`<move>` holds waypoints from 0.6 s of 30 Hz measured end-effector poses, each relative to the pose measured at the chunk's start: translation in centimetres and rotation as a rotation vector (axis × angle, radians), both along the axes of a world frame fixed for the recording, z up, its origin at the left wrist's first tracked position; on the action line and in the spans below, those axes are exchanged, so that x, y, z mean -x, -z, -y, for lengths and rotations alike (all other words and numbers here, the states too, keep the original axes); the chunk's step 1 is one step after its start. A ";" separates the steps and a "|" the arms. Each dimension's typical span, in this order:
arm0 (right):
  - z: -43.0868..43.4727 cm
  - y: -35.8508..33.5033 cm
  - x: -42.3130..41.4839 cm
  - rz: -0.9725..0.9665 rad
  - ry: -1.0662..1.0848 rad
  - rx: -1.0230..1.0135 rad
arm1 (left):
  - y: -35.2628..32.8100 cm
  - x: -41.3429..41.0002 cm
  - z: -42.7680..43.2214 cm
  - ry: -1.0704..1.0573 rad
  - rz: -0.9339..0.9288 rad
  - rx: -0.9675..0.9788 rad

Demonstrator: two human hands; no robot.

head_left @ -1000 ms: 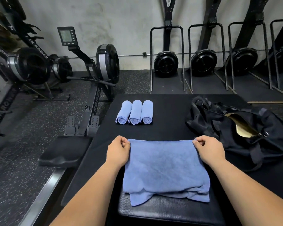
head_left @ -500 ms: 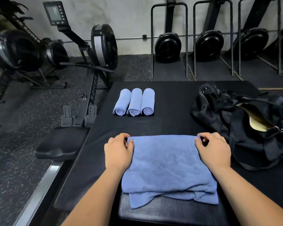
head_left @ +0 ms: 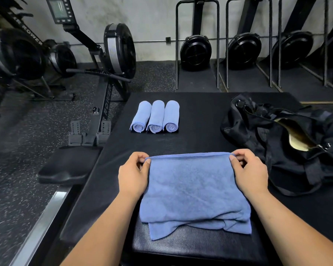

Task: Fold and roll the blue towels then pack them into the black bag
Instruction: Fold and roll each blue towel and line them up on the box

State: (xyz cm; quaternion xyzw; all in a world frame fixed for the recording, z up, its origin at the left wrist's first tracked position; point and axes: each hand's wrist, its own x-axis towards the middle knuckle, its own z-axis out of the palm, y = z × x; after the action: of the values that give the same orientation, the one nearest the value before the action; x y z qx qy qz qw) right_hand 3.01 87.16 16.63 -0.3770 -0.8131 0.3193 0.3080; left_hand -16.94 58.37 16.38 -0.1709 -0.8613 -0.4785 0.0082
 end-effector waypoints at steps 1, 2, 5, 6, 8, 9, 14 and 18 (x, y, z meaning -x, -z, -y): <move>-0.1 0.0 -0.1 -0.035 -0.001 0.040 | 0.1 0.1 0.0 0.008 0.013 -0.008; -0.3 -0.1 -0.1 -0.061 -0.004 0.082 | 0.1 0.2 0.0 0.016 0.025 -0.009; -0.5 -0.2 -0.2 -0.088 -0.027 0.181 | 0.2 0.5 0.1 0.020 0.058 0.015; -0.7 -0.3 -0.2 -0.090 -0.039 0.201 | 0.1 0.6 0.1 0.022 0.067 0.023; -1.0 -0.2 -0.3 -0.081 -0.063 0.218 | 0.0 0.7 0.1 0.039 0.090 0.032; -1.1 -0.3 -0.4 -0.072 -0.076 0.225 | -0.1 0.8 0.2 0.053 0.101 0.031; -1.7 -1.4 -0.7 -0.005 -0.127 0.323 | -0.8 1.2 0.6 0.125 0.130 0.001; -1.6 -3.7 -1.0 -0.048 -0.151 0.448 | -2.3 1.7 1.3 0.172 0.147 0.011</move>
State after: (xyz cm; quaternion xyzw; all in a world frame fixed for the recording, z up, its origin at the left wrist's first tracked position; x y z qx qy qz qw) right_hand 3.97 88.80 20.36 -0.3666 -0.7403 0.5225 0.2111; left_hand -18.65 57.06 18.72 -0.2086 -0.8444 -0.4839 -0.0970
